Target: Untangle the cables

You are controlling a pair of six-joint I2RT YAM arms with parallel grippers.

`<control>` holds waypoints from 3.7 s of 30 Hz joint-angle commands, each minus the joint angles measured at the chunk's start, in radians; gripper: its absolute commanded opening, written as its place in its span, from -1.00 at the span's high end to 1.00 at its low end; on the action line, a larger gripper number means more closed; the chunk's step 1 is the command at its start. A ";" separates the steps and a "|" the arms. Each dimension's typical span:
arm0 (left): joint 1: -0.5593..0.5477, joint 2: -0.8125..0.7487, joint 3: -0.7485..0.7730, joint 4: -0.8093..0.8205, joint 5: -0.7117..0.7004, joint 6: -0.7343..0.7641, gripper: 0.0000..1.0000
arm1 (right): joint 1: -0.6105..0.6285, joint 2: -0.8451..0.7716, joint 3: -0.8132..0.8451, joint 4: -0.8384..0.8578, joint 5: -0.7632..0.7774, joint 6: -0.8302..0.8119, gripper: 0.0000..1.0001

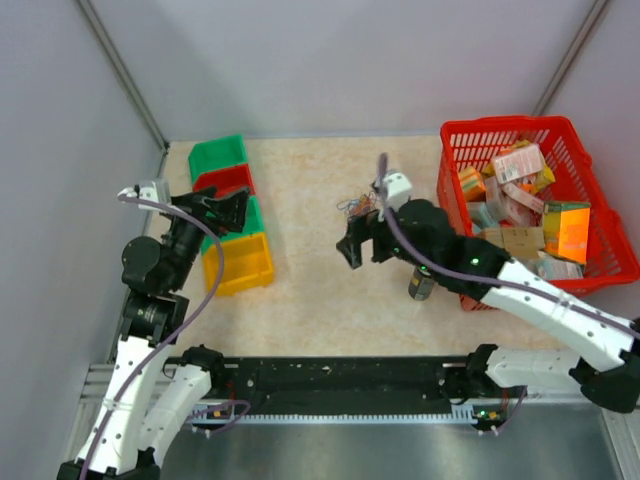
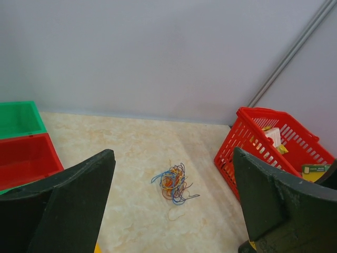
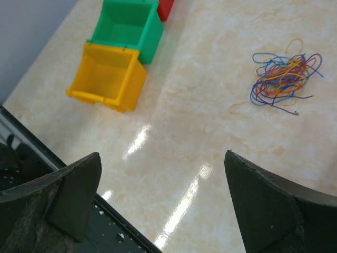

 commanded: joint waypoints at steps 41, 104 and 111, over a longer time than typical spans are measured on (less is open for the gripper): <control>-0.009 0.301 0.159 -0.290 0.004 0.007 -0.74 | -0.129 0.934 0.292 0.252 0.372 -0.352 0.32; -0.412 0.602 0.276 -0.290 0.371 0.206 1.00 | -0.313 0.043 -0.440 0.643 -0.435 -0.091 -0.22; -0.411 0.585 0.384 -0.276 0.371 0.108 1.00 | -0.303 0.093 -0.485 0.807 -0.639 -0.065 -0.46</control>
